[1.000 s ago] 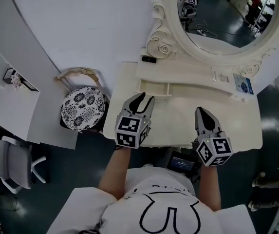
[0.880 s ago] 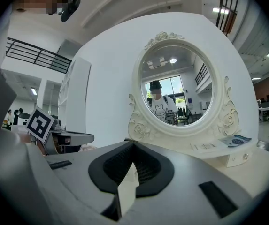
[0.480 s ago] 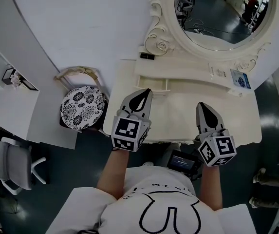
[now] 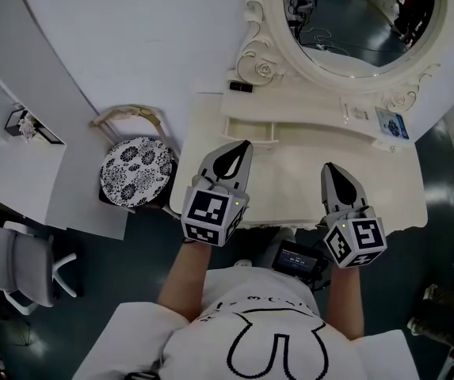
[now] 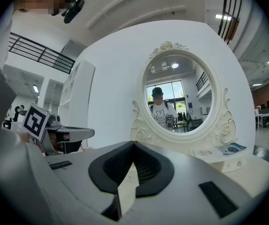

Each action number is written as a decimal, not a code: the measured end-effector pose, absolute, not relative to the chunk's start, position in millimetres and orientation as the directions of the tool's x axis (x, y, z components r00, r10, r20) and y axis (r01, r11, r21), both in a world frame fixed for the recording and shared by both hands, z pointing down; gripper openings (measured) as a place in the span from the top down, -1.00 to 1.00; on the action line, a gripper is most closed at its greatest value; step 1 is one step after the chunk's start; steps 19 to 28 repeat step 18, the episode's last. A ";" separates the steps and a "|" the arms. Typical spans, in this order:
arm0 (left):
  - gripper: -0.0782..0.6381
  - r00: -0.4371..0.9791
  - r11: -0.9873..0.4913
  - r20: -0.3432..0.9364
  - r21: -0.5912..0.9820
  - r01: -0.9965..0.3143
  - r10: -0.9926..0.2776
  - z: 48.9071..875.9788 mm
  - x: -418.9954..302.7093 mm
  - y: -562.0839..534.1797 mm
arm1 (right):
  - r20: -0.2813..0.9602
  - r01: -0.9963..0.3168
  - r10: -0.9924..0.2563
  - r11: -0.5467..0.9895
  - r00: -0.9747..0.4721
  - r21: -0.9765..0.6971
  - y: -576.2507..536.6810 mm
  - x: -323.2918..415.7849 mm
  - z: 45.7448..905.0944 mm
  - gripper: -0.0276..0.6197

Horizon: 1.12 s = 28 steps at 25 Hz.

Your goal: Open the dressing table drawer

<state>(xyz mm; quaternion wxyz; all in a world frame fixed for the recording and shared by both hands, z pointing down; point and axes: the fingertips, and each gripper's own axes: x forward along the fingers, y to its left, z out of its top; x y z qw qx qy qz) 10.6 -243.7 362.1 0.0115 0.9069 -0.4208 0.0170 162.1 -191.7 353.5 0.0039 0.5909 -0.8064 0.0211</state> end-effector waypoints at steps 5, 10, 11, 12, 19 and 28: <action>0.79 0.647 -0.647 0.036 0.013 -0.762 -0.761 360.3 10.1 -242.0 | 0.037 -0.949 -0.949 0.314 -0.314 -0.013 -190.8 157.3 352.3 0.88; 0.79 0.645 -0.645 0.037 0.011 -0.764 -0.764 360.9 10.5 -240.9 | 0.038 -0.945 -0.945 0.326 -0.326 -0.006 -190.6 154.6 351.7 0.88; 0.79 0.645 -0.645 0.037 0.010 -0.764 -0.763 361.1 10.6 -240.3 | 0.038 -0.945 -0.944 0.328 -0.328 -0.005 -190.4 154.0 351.7 0.88; 0.79 0.646 -0.646 0.037 0.009 -0.763 -0.762 361.1 10.5 -239.6 | 0.039 -0.944 -0.944 0.329 -0.329 -0.005 -190.3 153.5 351.9 0.88; 0.79 0.645 -0.645 0.035 0.010 -0.764 -0.763 360.5 6.5 -237.4 | 0.041 -0.942 -0.941 0.335 -0.335 -0.013 -190.6 150.2 354.8 0.88; 0.79 0.645 -0.645 0.035 0.010 -0.764 -0.763 360.5 6.5 -237.4 | 0.041 -0.942 -0.941 0.335 -0.335 -0.013 -190.6 150.2 354.8 0.88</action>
